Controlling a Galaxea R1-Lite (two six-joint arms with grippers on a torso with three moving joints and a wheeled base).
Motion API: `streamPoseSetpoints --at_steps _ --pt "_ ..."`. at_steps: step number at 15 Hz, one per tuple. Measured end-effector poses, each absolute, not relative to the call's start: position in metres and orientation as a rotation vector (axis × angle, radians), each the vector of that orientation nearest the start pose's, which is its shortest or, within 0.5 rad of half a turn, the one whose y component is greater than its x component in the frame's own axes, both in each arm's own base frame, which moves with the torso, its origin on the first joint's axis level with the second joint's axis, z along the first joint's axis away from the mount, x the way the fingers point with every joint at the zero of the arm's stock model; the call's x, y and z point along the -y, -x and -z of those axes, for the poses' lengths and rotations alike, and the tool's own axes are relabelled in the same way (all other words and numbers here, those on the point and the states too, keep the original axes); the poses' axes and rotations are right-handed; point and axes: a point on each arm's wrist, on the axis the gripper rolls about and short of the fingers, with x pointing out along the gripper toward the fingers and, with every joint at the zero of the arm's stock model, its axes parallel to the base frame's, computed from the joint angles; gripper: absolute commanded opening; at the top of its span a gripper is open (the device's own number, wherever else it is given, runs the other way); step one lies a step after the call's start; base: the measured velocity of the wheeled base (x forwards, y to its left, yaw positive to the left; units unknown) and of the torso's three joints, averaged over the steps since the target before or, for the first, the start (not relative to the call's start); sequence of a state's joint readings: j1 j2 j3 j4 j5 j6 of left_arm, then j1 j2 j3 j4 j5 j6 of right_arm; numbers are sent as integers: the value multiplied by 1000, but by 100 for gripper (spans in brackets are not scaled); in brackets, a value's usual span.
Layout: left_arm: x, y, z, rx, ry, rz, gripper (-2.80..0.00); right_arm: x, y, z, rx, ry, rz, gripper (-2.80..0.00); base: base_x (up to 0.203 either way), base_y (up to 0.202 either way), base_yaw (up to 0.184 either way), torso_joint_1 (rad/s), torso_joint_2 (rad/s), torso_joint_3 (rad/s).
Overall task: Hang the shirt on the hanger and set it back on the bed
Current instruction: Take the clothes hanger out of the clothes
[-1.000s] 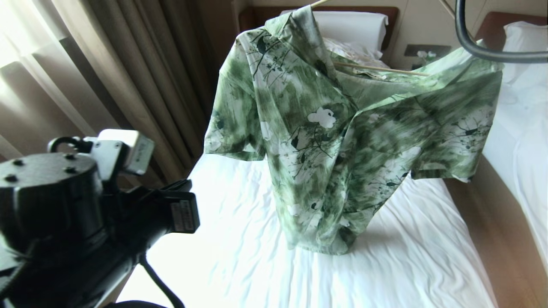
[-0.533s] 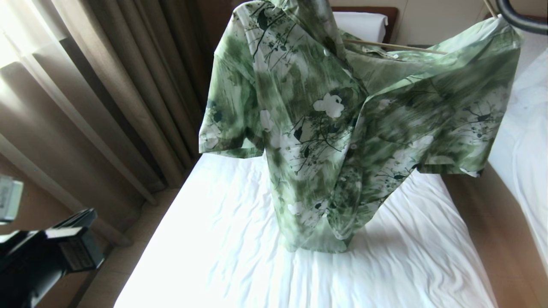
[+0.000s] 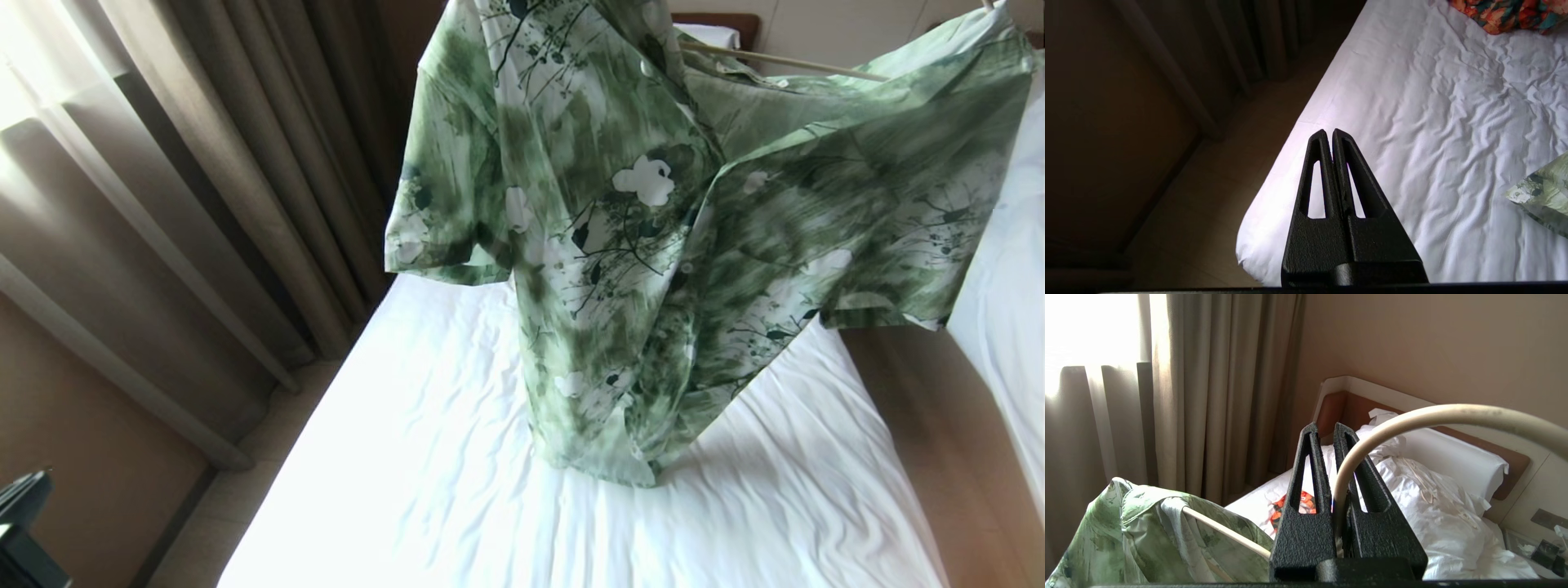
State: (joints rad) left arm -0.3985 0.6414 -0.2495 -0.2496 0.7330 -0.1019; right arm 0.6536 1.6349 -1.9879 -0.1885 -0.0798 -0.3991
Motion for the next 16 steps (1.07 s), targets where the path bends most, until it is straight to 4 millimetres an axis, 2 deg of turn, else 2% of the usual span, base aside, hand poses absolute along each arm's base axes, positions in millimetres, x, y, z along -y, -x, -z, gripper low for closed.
streamPoseSetpoints --at_steps 7,16 --pt "-1 -38 -169 -66 49 -363 -280 -145 -192 -485 620 185 -441 -280 0 0 0 0 0 0" --pt "-2 -37 -169 -58 54 -367 -280 -141 -190 -487 619 189 -429 -280 0 0 0 0 0 0"
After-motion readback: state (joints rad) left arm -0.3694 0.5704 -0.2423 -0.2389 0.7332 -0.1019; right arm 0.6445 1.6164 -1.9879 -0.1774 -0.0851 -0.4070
